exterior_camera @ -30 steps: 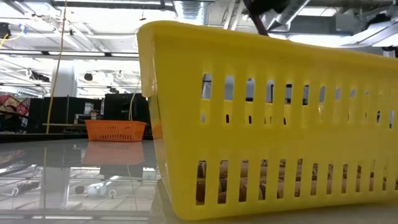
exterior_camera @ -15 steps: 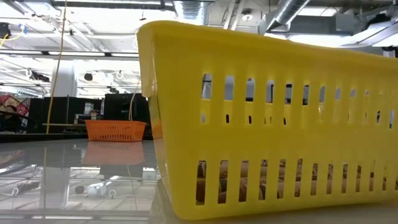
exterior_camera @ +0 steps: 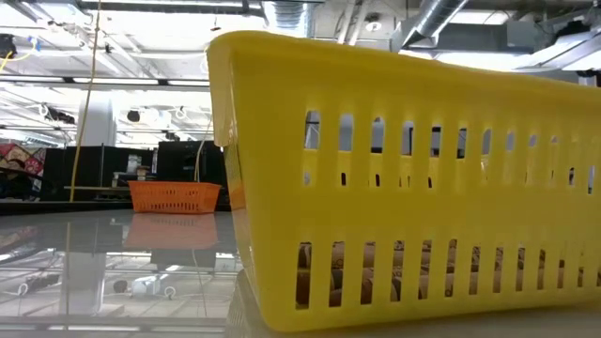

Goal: Sort crayons
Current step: Put the purple crayon into the orange bin

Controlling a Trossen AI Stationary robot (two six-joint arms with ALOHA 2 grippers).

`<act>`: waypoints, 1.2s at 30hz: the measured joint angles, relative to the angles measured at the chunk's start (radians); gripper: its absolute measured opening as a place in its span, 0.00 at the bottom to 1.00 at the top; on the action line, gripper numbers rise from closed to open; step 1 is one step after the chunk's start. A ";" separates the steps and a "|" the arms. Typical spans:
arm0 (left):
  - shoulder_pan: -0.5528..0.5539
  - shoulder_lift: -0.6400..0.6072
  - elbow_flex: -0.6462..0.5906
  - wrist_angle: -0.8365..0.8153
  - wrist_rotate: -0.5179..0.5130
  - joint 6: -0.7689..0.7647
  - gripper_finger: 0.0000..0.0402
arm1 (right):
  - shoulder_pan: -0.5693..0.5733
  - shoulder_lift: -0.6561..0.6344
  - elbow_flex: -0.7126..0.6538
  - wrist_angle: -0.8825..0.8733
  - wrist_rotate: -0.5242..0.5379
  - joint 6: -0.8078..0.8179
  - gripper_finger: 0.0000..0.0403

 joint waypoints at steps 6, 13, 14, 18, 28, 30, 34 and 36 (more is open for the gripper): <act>-0.001 0.000 0.000 0.025 0.003 0.004 0.33 | -0.013 0.000 0.000 0.002 0.000 -0.002 0.00; 0.003 0.004 0.000 0.029 0.003 0.004 0.31 | -0.031 0.000 0.000 0.018 -0.001 -0.013 0.00; 0.003 0.005 0.000 0.027 0.002 0.005 0.29 | -0.033 0.000 0.000 0.019 -0.004 -0.013 0.00; 0.004 0.005 0.000 0.022 0.001 0.012 0.20 | -0.033 0.000 0.000 0.019 -0.005 -0.019 0.00; 0.005 0.005 0.000 0.021 0.019 0.046 0.02 | -0.032 0.000 0.000 0.017 -0.007 -0.019 0.00; 0.005 0.005 0.000 0.021 0.019 0.051 0.02 | -0.032 0.000 0.000 0.016 -0.007 -0.018 0.00; 0.005 0.005 0.000 0.017 0.027 0.052 0.01 | -0.032 0.000 0.000 0.011 -0.007 -0.003 0.00; 0.005 0.005 0.000 0.012 0.027 0.052 0.01 | -0.033 0.000 0.000 0.002 -0.007 0.012 0.00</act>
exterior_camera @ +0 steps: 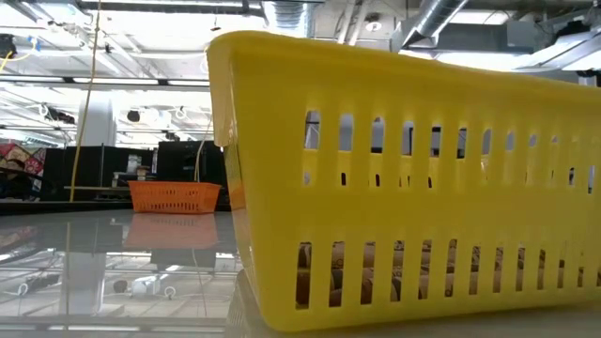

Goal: Sort crayons
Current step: Put the purple crayon into the orange bin

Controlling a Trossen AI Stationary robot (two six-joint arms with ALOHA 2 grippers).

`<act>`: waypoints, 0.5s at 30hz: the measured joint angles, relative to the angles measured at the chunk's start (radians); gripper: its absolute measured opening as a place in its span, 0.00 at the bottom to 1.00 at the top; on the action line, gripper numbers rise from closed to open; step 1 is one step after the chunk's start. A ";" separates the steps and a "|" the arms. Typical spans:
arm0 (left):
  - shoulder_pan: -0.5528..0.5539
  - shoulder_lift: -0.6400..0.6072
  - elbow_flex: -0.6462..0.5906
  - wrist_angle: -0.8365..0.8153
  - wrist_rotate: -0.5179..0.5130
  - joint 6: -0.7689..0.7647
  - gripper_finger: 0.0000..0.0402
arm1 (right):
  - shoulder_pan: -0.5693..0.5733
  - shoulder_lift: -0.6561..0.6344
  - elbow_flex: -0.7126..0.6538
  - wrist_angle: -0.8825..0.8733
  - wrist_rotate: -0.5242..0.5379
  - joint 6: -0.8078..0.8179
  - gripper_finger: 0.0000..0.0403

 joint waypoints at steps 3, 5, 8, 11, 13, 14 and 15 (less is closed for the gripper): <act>0.001 0.000 0.000 -0.020 -0.002 0.001 0.01 | -0.006 0.000 0.000 -0.021 0.007 0.030 0.04; 0.002 0.000 0.000 -0.040 -0.009 0.006 0.01 | -0.009 0.000 0.000 -0.047 0.038 0.057 0.10; 0.011 -0.001 0.000 -0.088 0.000 0.009 0.01 | -0.014 0.000 -0.001 -0.121 0.084 0.109 0.21; 0.026 -0.011 0.000 -0.178 -0.019 0.010 0.01 | -0.021 -0.001 0.000 -0.218 0.133 0.197 0.32; 0.040 -0.026 0.000 -0.236 -0.045 0.021 0.01 | -0.022 -0.001 0.000 -0.297 0.148 0.275 0.38; 0.048 -0.034 0.000 -0.268 -0.064 0.033 0.01 | -0.025 -0.001 0.000 -0.334 0.149 0.316 0.40; 0.056 -0.043 0.000 -0.305 -0.084 0.045 0.01 | -0.027 0.000 0.000 -0.373 0.146 0.358 0.43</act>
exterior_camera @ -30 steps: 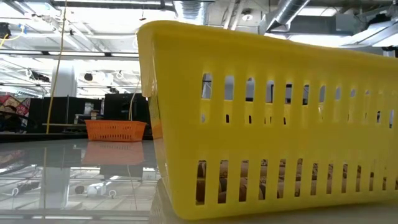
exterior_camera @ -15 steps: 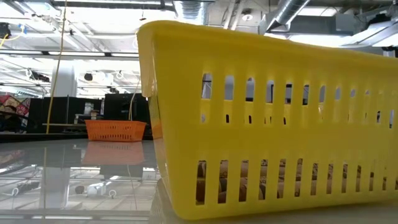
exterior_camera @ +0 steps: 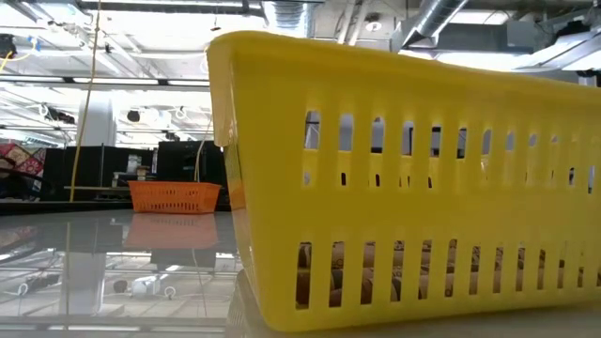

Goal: Sort crayons
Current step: Put the purple crayon into the orange bin

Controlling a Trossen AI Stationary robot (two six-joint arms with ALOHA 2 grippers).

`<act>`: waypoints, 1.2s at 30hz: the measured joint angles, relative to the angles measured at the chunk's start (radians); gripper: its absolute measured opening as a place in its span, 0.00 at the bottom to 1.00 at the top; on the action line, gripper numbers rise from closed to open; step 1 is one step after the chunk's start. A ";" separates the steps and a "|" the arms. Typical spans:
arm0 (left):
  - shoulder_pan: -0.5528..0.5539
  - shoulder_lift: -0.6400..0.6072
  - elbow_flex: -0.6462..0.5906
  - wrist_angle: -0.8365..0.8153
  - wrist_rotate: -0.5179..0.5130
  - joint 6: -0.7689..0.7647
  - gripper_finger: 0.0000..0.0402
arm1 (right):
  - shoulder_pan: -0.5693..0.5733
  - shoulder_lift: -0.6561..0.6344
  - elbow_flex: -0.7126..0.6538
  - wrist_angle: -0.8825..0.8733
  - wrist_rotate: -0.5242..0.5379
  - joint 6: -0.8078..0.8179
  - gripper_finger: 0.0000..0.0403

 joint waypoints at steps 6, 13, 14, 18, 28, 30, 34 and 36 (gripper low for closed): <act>0.096 -0.067 0.000 -0.321 -0.075 0.043 0.01 | 0.017 0.000 -0.002 -0.163 -0.003 0.214 0.46; 0.322 -0.099 0.000 -0.553 -0.020 0.168 0.01 | 0.073 0.016 -0.141 -0.156 0.017 0.329 0.42; 0.369 -0.099 0.000 -0.569 0.012 0.191 0.01 | 0.079 0.016 -0.168 -0.157 0.022 0.352 0.42; 0.562 -0.099 0.000 -0.585 0.154 0.265 0.01 | 0.111 0.016 -0.260 -0.161 0.073 0.443 0.41; 0.993 -0.075 -0.001 -0.595 0.467 0.366 0.02 | 0.141 0.015 -0.364 -0.179 0.154 0.486 0.41; 1.052 -0.052 -0.001 -0.597 0.499 0.383 0.02 | 0.130 0.015 -0.366 -0.183 0.154 0.486 0.41; 1.147 0.009 -0.001 -0.618 0.570 0.408 0.02 | 0.114 0.013 -0.366 -0.198 0.174 0.475 0.41; 1.186 0.044 -0.001 -0.635 0.601 0.417 0.02 | 0.112 0.007 -0.366 -0.215 0.179 0.475 0.41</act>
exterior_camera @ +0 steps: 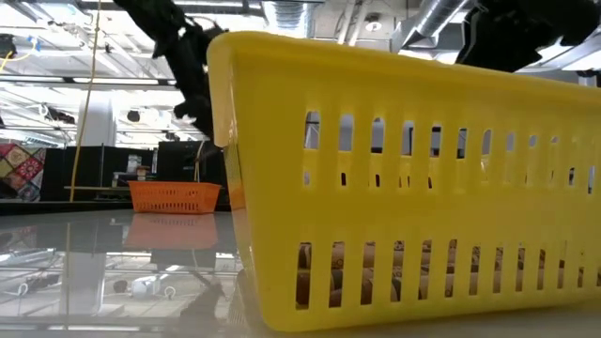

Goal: Sort crayons
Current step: Put the purple crayon into the orange bin

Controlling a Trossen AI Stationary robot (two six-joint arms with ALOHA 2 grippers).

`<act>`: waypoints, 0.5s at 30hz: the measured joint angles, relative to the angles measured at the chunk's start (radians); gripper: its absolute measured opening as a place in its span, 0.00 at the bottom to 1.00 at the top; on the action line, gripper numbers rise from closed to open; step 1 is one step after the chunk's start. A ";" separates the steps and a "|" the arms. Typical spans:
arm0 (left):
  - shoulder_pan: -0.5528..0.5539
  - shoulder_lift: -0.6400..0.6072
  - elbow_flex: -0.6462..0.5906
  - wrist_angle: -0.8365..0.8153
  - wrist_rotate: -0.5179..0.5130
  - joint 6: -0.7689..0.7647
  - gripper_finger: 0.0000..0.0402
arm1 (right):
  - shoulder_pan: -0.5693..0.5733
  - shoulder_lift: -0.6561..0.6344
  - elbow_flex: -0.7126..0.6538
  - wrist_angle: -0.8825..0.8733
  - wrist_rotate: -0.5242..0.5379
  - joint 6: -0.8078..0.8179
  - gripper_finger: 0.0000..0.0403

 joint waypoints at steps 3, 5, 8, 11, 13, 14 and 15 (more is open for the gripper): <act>0.051 0.046 0.000 -0.025 0.021 0.023 0.02 | -0.010 -0.018 0.000 -0.033 0.017 0.006 0.41; 0.080 0.066 0.000 -0.033 0.021 0.039 0.02 | -0.014 -0.037 0.000 -0.041 0.022 0.007 0.41; 0.119 0.083 0.000 -0.049 0.029 0.063 0.02 | -0.014 -0.075 0.000 -0.050 0.023 0.008 0.41; 0.158 0.087 -0.001 -0.084 0.043 0.079 0.02 | -0.019 -0.118 0.000 -0.055 0.025 0.004 0.41; 0.176 0.087 -0.001 -0.091 0.047 0.080 0.02 | -0.022 -0.149 0.000 -0.062 0.039 0.001 0.41; 0.186 0.087 -0.001 -0.101 0.054 0.079 0.02 | -0.025 -0.161 0.000 -0.069 0.050 0.001 0.41; 0.197 0.087 -0.001 -0.116 0.061 0.079 0.03 | -0.028 -0.175 0.000 -0.080 0.054 0.001 0.41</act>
